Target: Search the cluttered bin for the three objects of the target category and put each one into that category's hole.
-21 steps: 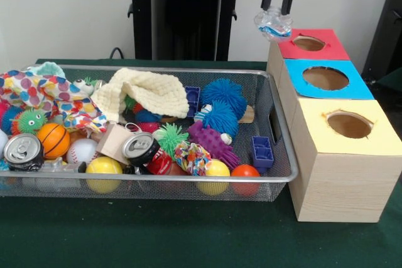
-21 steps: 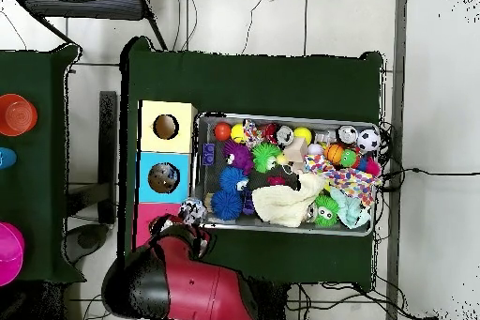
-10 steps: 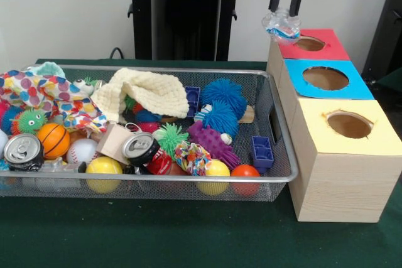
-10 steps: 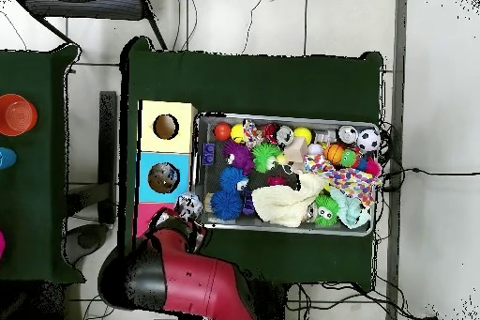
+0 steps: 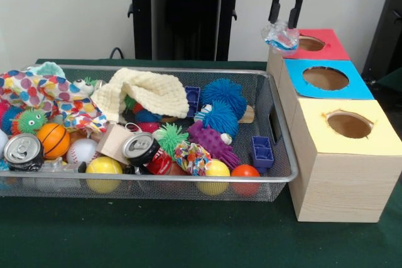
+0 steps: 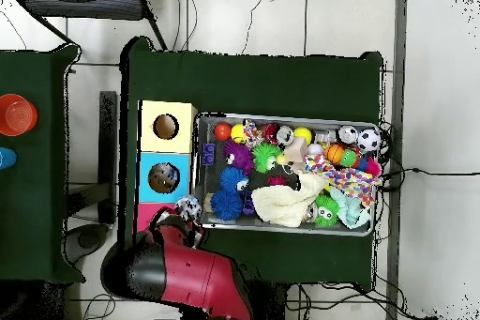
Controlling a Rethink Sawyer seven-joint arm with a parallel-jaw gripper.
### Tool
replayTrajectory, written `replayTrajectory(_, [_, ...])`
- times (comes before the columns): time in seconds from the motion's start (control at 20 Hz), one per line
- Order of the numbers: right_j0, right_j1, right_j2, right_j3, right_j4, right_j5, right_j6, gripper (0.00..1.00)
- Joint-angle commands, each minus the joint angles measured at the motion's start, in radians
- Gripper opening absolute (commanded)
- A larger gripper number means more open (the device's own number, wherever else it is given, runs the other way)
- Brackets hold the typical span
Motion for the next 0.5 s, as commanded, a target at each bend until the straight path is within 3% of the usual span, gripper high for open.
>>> replayTrajectory(0.05, [0.038,0.067,0.04,-0.088,0.07,-0.019,0.248,0.0])
replayTrajectory(0.5, [0.115,0.093,-0.015,-0.161,0.103,0.057,0.275,0.0])
